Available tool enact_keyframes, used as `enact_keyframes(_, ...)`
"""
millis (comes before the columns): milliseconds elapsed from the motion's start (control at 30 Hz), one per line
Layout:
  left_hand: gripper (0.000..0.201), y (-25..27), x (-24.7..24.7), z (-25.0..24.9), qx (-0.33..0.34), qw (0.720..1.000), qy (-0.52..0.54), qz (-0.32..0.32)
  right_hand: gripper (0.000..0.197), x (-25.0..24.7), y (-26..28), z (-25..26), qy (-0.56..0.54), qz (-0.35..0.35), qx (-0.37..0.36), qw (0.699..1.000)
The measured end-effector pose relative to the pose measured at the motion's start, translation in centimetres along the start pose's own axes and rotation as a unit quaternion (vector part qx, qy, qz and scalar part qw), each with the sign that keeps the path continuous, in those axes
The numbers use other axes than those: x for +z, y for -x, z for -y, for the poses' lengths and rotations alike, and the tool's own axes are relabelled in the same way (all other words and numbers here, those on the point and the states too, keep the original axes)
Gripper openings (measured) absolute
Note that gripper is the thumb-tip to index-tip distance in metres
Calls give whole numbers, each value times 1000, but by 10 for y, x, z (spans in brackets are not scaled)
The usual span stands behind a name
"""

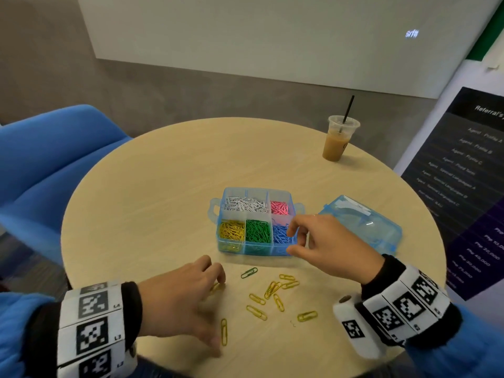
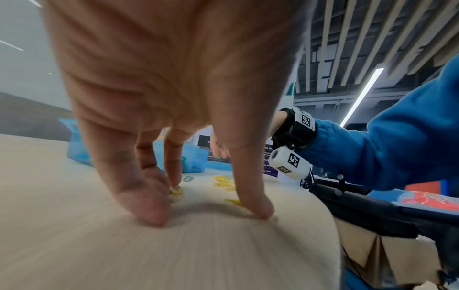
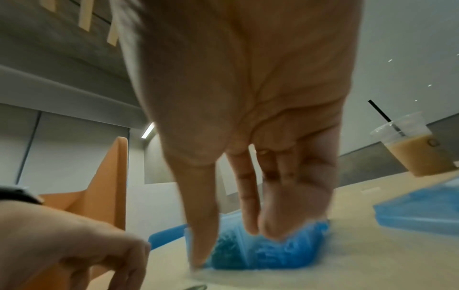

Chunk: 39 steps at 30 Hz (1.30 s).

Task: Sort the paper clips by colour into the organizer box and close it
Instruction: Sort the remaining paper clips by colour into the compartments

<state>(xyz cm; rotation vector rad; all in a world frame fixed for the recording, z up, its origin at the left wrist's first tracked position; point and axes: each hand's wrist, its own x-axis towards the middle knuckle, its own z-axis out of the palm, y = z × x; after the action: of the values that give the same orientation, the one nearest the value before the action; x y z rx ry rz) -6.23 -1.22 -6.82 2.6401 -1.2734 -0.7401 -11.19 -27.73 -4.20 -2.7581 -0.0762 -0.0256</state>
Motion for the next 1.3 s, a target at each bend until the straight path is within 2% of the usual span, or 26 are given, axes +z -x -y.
enact_keyframes(100, 78, -2, 3, -5, -4, 1000, 23, -1, 32, 4, 14, 1, 23, 90, 10, 996)
enact_keyframes(233, 65, -8, 4, -13, 1, 1000, 25, 2, 84, 8, 30, 1, 46, 263, 80, 960)
enact_keyframes(300, 60, -13, 5, -18, 3, 1000, 23, 8, 90, 11, 34, 1, 60, 279, 78, 955)
enact_keyframes(400, 51, -23, 4, -25, 8, 1000, 17, -1, 82, 17, 32, 1, 37, 244, 55, 967)
enact_keyframes(500, 44, -34, 1, -32, 14, 999, 30, -15, 66, 19, 23, 1, 21, 219, 29, 975)
enact_keyframes(667, 43, -49, -2, -43, 31, 998, 39, -32, 41, 21, 11, 2, 30, 191, -14, 981)
enact_keyframes(833, 36, -55, 2, -55, 53, 997, -18, -53, 20, 26, 14, 5, -5, 178, -29, 984)
enact_keyframes(1033, 58, -59, -1, -62, 60, 993, -70, -70, 17, 26, 16, 1, -21, 186, -42, 981)
enact_keyframes(1100, 60, -60, -3, -62, 73, 993, -68, -61, 27, 20, 20, -1, -18, 180, -38, 983)
enact_keyframes(1200, 52, -61, -8, -62, 87, 993, -65, -44, 41, 14, 27, -3, 14, 198, -13, 980)
enact_keyframes(1300, 37, -66, -10, -63, 102, 992, -59, -40, 34, 20, 30, -3, -7, 188, -16, 982)
